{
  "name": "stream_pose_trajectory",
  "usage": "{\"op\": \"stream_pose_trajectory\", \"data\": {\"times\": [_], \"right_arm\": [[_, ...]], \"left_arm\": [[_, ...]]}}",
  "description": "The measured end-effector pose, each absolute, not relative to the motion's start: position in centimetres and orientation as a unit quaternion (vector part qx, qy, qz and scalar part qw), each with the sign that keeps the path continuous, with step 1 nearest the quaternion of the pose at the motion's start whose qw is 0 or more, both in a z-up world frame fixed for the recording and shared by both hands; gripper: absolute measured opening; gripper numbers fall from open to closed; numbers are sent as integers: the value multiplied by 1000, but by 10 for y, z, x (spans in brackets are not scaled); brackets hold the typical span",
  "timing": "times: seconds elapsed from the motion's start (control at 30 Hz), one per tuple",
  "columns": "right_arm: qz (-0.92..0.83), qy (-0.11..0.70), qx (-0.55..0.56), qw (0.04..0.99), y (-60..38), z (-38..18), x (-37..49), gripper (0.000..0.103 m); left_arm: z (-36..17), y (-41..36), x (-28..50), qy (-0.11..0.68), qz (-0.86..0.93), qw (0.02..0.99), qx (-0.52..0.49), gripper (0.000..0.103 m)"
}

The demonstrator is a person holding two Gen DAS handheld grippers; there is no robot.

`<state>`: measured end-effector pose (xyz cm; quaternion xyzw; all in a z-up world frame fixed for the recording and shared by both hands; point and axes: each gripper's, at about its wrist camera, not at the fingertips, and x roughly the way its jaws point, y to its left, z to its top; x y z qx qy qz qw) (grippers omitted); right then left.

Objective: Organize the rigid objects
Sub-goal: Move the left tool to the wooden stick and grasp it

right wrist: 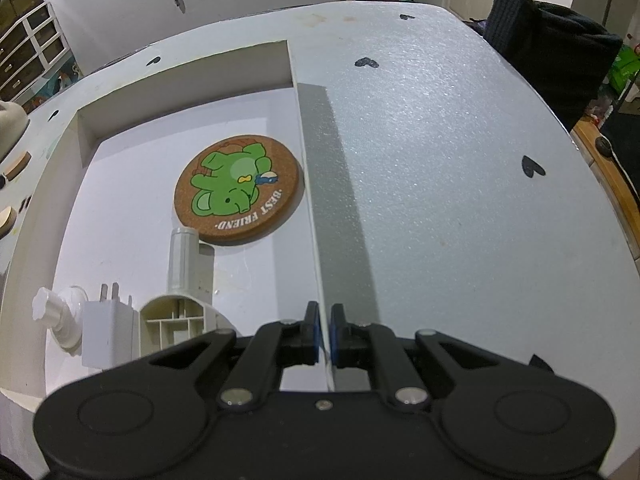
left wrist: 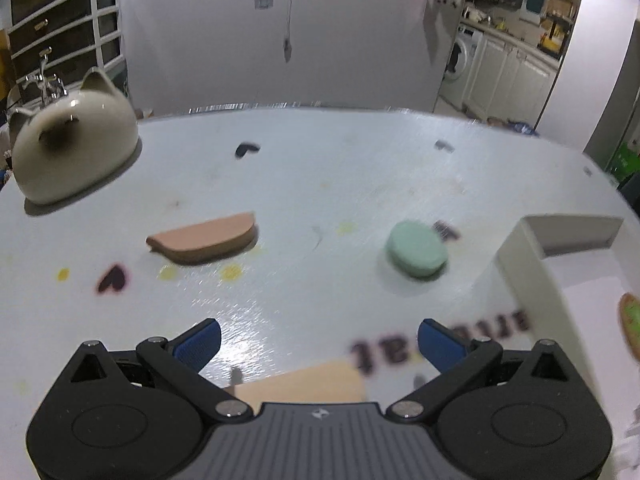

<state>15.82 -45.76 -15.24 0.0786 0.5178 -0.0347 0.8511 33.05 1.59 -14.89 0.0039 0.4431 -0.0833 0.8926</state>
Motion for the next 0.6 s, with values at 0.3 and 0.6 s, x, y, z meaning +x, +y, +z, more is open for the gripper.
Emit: {"op": "stream_pose_trajectory", "data": {"times": [0.3, 0.6], "right_arm": [[-37, 520, 79, 850, -457, -153, 160, 7], [-38, 519, 81, 850, -458, -153, 158, 7]], "left_arm": [[-167, 35, 332, 472, -101, 876, -22, 103], [-162, 34, 293, 496, -145, 856, -32, 103]]}}
